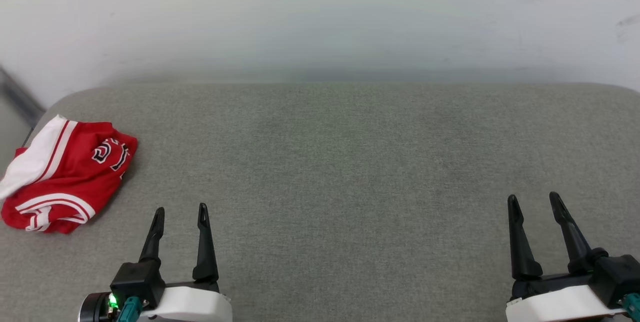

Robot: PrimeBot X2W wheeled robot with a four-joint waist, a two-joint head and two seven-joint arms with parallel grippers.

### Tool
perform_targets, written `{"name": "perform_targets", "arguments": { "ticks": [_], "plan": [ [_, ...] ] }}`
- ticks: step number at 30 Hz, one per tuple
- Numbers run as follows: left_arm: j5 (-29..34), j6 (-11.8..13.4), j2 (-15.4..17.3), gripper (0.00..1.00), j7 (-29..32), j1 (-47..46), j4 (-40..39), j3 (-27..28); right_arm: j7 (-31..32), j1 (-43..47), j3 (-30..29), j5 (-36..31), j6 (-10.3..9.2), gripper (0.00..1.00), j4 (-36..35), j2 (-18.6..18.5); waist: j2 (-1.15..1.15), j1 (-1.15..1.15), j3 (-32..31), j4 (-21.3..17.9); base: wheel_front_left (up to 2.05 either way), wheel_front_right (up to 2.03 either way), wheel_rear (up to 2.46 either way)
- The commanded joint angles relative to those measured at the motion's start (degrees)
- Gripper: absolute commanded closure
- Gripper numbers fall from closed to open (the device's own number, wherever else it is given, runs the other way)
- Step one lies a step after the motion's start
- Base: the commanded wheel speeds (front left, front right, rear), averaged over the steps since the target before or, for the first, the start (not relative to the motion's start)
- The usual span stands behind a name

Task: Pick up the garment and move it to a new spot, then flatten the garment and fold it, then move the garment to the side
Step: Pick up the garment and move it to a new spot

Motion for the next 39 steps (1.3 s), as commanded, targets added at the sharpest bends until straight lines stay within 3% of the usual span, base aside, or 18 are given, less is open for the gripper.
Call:
{"name": "perform_targets", "arguments": {
  "ticks": [1,32,39],
  "plan": [
    [0.2,0.1,0.0,0.00,-0.2,-0.7,0.0,0.3,-0.1,0.8,0.1,-0.1,-0.02,0.00,-0.2,0.2,0.00,0.00,0.1,0.7,0.00,0.00,0.00],
    [-0.4,-0.3,-0.1,0.00,-0.2,-1.7,0.0,2.5,-0.1,1.1,1.0,-1.2,-0.02,0.00,-1.1,0.1,0.00,0.00,1.6,22.3,0.00,0.00,0.00],
    [-0.6,0.0,-0.1,0.00,-0.2,-1.3,0.1,3.0,-0.1,0.9,1.4,-1.4,-0.02,0.00,-1.0,0.1,0.00,0.00,1.7,25.6,0.00,0.00,0.00]
  ]
}}
